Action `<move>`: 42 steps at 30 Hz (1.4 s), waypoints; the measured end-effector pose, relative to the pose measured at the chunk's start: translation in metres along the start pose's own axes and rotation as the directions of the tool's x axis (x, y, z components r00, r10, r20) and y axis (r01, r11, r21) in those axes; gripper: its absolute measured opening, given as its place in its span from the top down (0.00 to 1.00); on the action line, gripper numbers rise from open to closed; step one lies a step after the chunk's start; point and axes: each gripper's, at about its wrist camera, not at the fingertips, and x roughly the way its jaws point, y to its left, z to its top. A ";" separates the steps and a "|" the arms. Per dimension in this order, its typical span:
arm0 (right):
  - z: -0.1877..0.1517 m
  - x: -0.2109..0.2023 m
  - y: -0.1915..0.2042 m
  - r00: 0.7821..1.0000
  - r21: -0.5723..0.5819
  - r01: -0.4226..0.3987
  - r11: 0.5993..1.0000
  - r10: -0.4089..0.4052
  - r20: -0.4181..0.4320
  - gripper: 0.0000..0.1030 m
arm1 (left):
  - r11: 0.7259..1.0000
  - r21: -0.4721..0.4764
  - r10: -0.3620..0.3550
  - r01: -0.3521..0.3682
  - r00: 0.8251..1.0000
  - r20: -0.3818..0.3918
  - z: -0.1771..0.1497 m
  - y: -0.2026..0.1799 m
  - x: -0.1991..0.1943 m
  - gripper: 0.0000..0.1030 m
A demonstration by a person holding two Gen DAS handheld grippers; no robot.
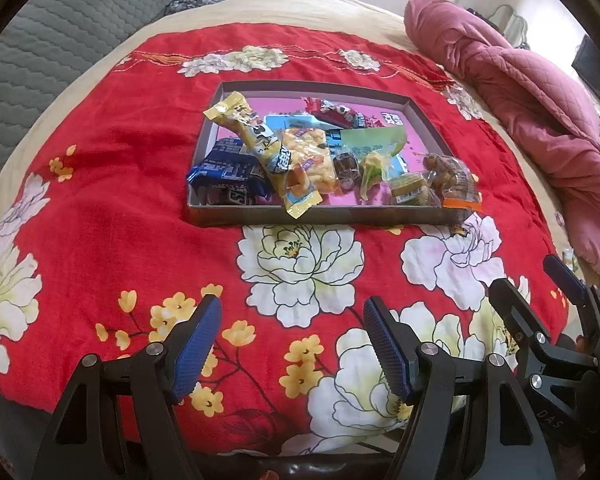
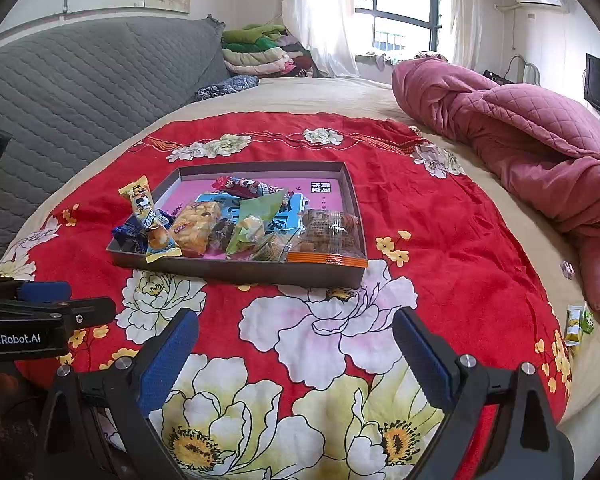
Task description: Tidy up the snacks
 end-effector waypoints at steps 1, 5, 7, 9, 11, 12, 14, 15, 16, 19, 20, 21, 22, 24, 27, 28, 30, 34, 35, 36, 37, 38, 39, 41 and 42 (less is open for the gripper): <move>0.000 0.000 0.000 1.000 0.001 0.000 1.000 0.000 -0.001 0.05 | 1.000 0.000 0.000 0.000 1.000 -0.001 0.000 0.000 0.000 0.27; 0.000 0.001 0.000 1.000 0.001 0.000 1.000 0.000 -0.002 0.05 | 1.000 0.001 0.003 -0.003 1.000 -0.002 0.001 0.000 0.001 0.27; 0.000 0.001 0.000 1.000 0.001 -0.001 1.000 0.001 -0.004 0.05 | 1.000 0.002 0.006 -0.006 1.000 -0.003 0.001 0.001 0.002 0.27; 0.000 0.001 0.000 1.000 0.001 -0.001 1.000 0.001 -0.003 0.05 | 1.000 0.001 0.011 -0.011 1.000 -0.004 0.001 0.001 0.002 0.27; 0.000 0.002 0.000 1.000 0.001 0.000 1.000 0.000 -0.004 0.05 | 1.000 0.003 0.016 -0.016 1.000 -0.007 0.000 0.001 0.002 0.27; 0.000 0.002 0.000 1.000 0.001 -0.001 1.000 0.001 -0.005 0.05 | 1.000 0.003 0.015 -0.015 1.000 -0.006 0.000 0.001 0.002 0.27; 0.000 0.001 0.000 1.000 -0.001 0.000 1.000 0.000 -0.004 0.05 | 1.000 0.004 0.019 -0.019 1.000 -0.007 0.000 0.000 0.002 0.27; 0.000 0.002 0.000 1.000 -0.001 -0.001 1.000 0.001 -0.004 0.05 | 1.000 0.005 0.020 -0.020 1.000 -0.007 0.000 0.001 0.002 0.27; 0.000 0.002 0.000 1.000 -0.002 -0.001 1.000 0.001 -0.005 0.05 | 1.000 0.006 0.022 -0.022 1.000 -0.008 0.000 0.001 0.002 0.27; -0.001 0.003 0.000 1.000 -0.001 -0.001 1.000 0.001 -0.006 0.05 | 1.000 0.010 0.028 -0.028 1.000 -0.008 0.001 0.000 0.002 0.27; -0.001 0.002 0.000 1.000 -0.001 -0.001 1.000 0.001 -0.005 0.05 | 0.999 0.011 0.030 -0.030 1.000 -0.005 0.001 0.000 0.002 0.27; -0.001 0.002 0.000 1.000 -0.001 -0.002 1.000 0.002 -0.005 0.05 | 0.999 0.012 0.034 -0.034 0.999 -0.002 0.001 0.000 0.002 0.27; -0.001 0.003 0.000 1.000 -0.002 -0.002 1.000 0.002 -0.006 0.05 | 0.999 0.011 0.034 -0.034 0.999 0.000 0.001 0.000 0.001 0.27; 0.000 0.002 0.000 1.000 -0.002 -0.002 1.000 0.002 -0.005 0.05 | 0.999 0.011 0.038 -0.038 0.999 0.003 0.001 0.000 0.001 0.27; 0.000 0.002 0.000 1.000 -0.002 -0.001 1.000 0.001 -0.005 0.05 | 0.999 0.012 0.051 -0.051 0.999 0.000 0.001 0.000 0.002 0.27; 0.000 0.002 0.000 1.000 -0.001 -0.001 1.000 0.001 -0.004 0.05 | 0.999 0.012 0.051 -0.051 0.999 -0.001 0.001 0.000 0.002 0.27; -0.001 0.003 0.001 1.000 -0.002 -0.001 1.000 0.001 -0.006 0.05 | 0.998 0.012 0.055 -0.055 0.998 -0.005 0.001 0.001 0.002 0.27; -0.001 0.004 0.001 1.000 -0.002 -0.002 1.000 0.002 -0.004 0.05 | 0.998 0.013 0.061 -0.061 0.998 -0.006 0.001 0.001 0.003 0.27; -0.001 0.004 0.001 1.000 -0.003 -0.002 1.000 0.002 -0.005 0.05 | 0.998 0.013 0.062 -0.062 0.998 -0.006 0.001 0.001 0.003 0.27; -0.001 0.004 0.001 1.000 -0.002 -0.001 1.000 0.001 -0.005 0.05 | 0.998 0.012 0.062 -0.062 0.998 -0.007 0.001 0.001 0.003 0.27; -0.001 0.004 0.001 1.000 -0.002 -0.001 1.000 0.001 -0.004 0.05 | 0.998 0.011 0.064 -0.064 0.998 -0.006 0.001 0.001 0.003 0.27; -0.001 0.004 0.001 1.000 -0.002 -0.001 1.000 0.001 -0.004 0.05 | 0.998 0.010 0.065 -0.065 0.998 -0.005 0.001 0.001 0.003 0.27; -0.001 0.004 0.001 1.000 -0.002 -0.001 1.000 0.001 -0.004 0.05 | 0.998 0.010 0.065 -0.065 0.998 -0.005 0.001 0.001 0.003 0.27; -0.001 0.004 0.001 1.000 -0.002 -0.001 1.000 0.001 -0.004 0.05 | 0.998 0.009 0.067 -0.067 0.998 -0.004 0.002 0.001 0.003 0.27; -0.001 0.004 0.001 1.000 -0.003 -0.002 1.000 0.002 -0.004 0.05 | 0.998 0.009 0.069 -0.069 0.998 -0.005 0.002 0.001 0.003 0.27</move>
